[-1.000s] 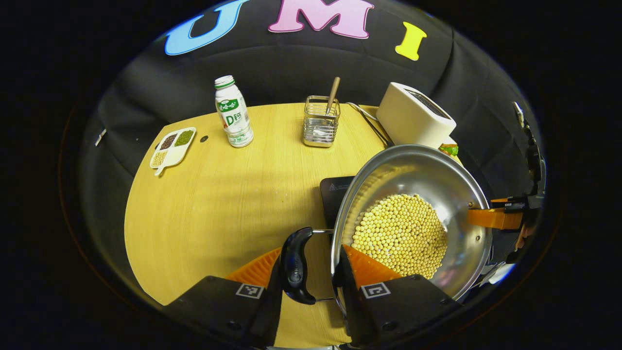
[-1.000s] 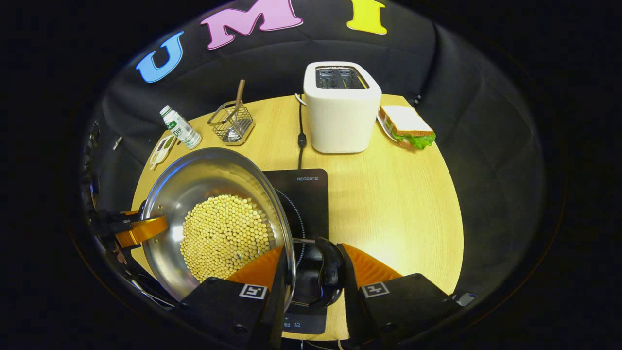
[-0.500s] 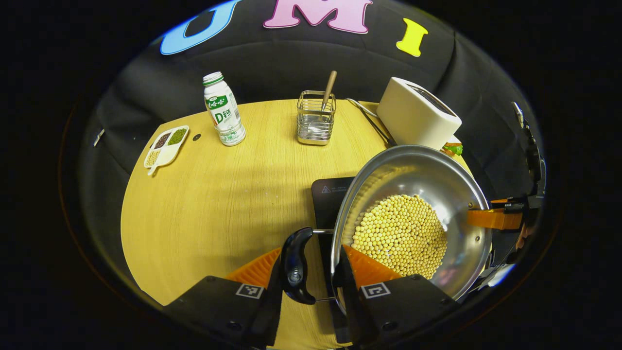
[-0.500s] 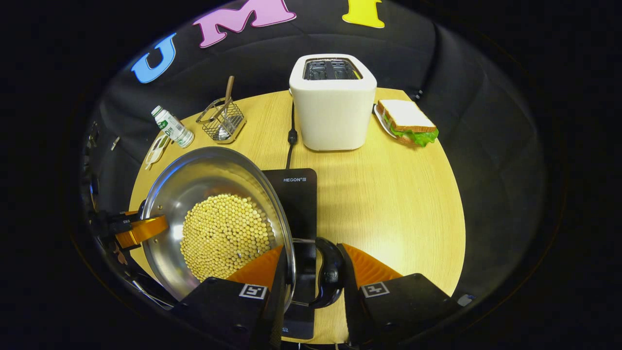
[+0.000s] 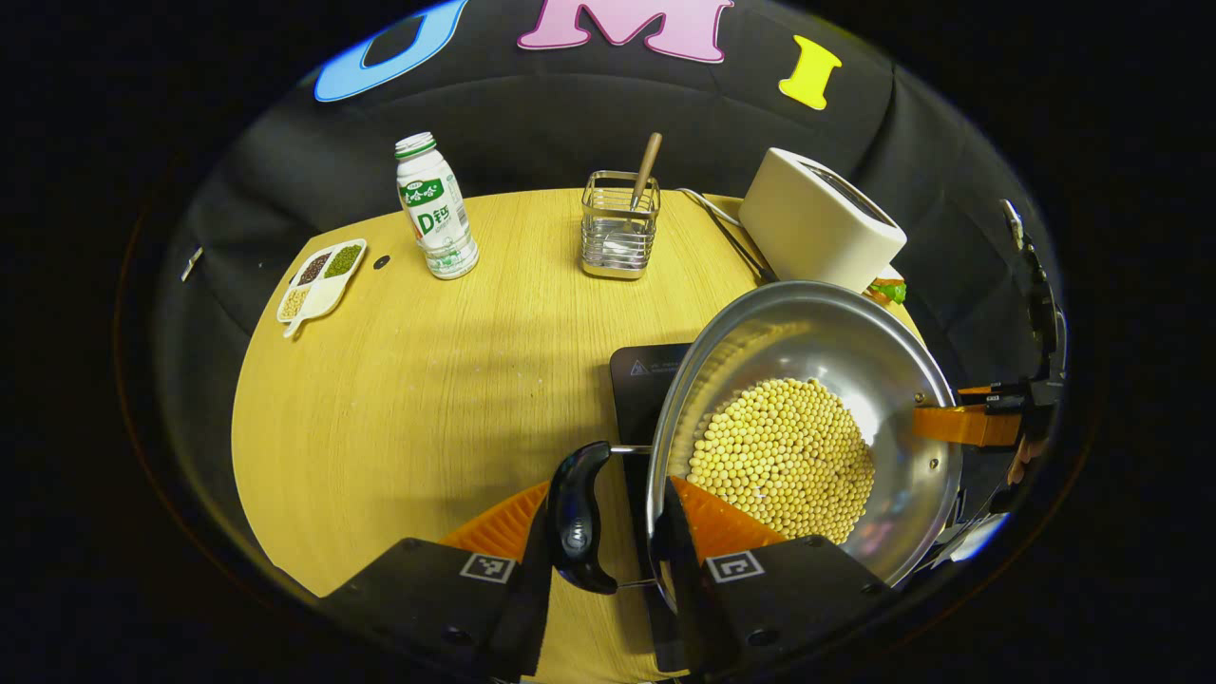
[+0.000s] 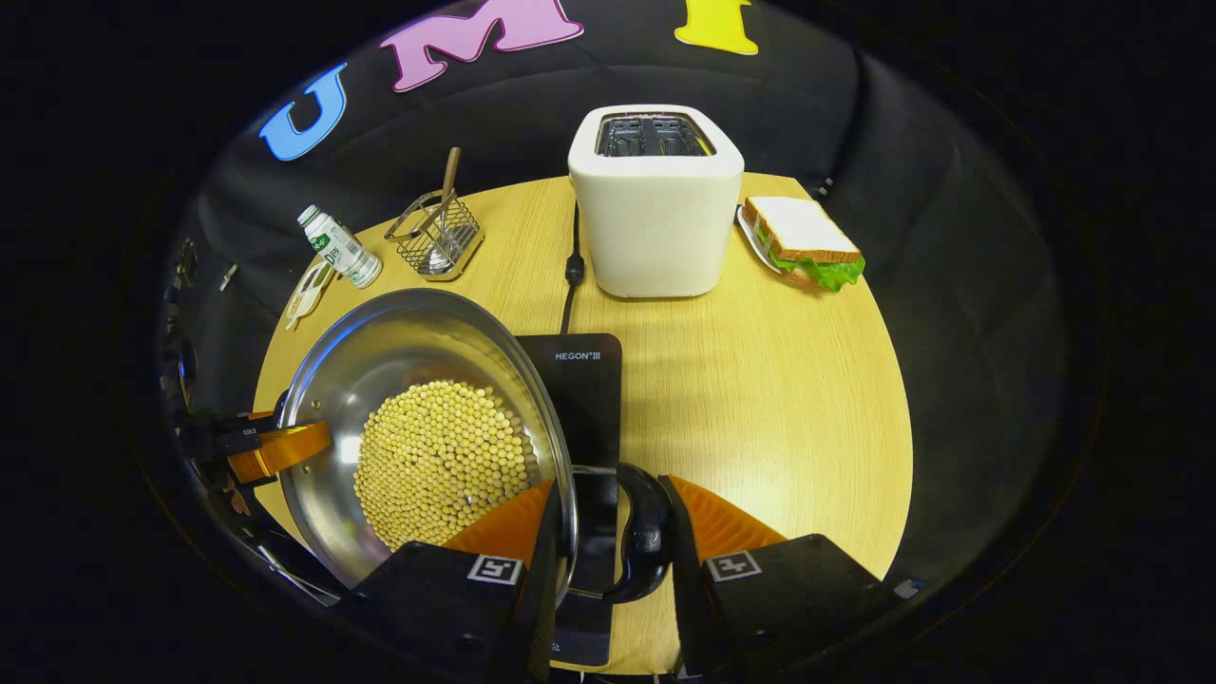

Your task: First push the handle of the pot to place it horizontally, then grasp the pot with both hands and set it on the induction cooktop.

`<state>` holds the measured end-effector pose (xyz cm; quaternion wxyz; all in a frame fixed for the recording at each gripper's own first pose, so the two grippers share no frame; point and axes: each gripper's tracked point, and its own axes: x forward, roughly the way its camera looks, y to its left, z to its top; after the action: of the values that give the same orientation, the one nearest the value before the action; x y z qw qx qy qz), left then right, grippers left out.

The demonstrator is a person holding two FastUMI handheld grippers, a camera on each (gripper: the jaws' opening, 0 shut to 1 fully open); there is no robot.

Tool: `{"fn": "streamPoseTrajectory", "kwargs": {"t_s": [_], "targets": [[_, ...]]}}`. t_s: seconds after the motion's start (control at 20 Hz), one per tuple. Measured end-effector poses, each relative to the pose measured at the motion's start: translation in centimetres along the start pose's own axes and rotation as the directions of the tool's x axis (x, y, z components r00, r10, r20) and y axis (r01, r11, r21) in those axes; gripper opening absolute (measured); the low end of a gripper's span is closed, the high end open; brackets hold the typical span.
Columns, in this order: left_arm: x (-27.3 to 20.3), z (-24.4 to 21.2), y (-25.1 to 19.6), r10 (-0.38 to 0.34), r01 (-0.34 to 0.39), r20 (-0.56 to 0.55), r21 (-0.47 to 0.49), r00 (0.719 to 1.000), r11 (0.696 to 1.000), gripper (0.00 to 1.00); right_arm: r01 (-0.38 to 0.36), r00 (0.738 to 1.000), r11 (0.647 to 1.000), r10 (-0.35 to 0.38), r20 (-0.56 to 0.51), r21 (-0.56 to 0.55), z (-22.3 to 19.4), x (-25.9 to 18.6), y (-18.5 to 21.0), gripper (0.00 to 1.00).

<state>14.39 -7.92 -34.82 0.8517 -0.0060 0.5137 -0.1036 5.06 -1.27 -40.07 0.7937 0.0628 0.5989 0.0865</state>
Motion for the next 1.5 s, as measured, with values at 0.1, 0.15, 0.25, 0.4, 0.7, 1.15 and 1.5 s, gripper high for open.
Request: {"fn": "streamPoseTrajectory", "kwargs": {"t_s": [0.1,0.15,0.25,0.4,0.7,1.15,1.5], "targets": [[0.0,-0.1,-0.1,0.001,-0.001,-0.004,-0.001,1.000,1.000,0.59,-0.003,1.000,1.000,0.003,-0.002,0.002,0.0,0.1,0.0,0.55],[0.1,-0.1,0.0,0.000,0.000,-0.004,-0.002,1.000,1.000,0.59,-0.005,1.000,1.000,0.005,-0.002,0.003,0.1,0.0,0.0,0.55],[0.1,-0.1,0.0,0.000,0.000,-0.005,-0.005,1.000,1.000,0.59,-0.005,1.000,1.000,0.005,-0.002,0.004,0.0,0.0,-0.1,0.55],[0.1,-0.3,0.1,-0.001,0.001,-0.011,-0.012,1.000,1.000,0.59,-0.007,1.000,1.000,0.007,0.005,0.004,0.0,0.0,-0.1,0.59],[0.0,0.0,-1.5,-0.039,0.039,0.011,0.010,0.999,0.999,0.99,-0.046,0.999,0.996,0.045,0.015,0.079,0.0,-0.1,0.8,0.94],[-1.8,0.7,-0.9,0.003,-0.005,0.066,0.034,0.998,0.999,0.96,-0.010,0.993,0.998,0.004,0.115,0.056,1.0,-2.4,1.0,0.99],[-6.9,2.3,-1.0,0.006,-0.012,0.216,0.029,0.976,1.000,0.96,0.013,0.938,0.997,-0.037,0.345,0.073,3.6,-8.3,0.9,0.99]]}}
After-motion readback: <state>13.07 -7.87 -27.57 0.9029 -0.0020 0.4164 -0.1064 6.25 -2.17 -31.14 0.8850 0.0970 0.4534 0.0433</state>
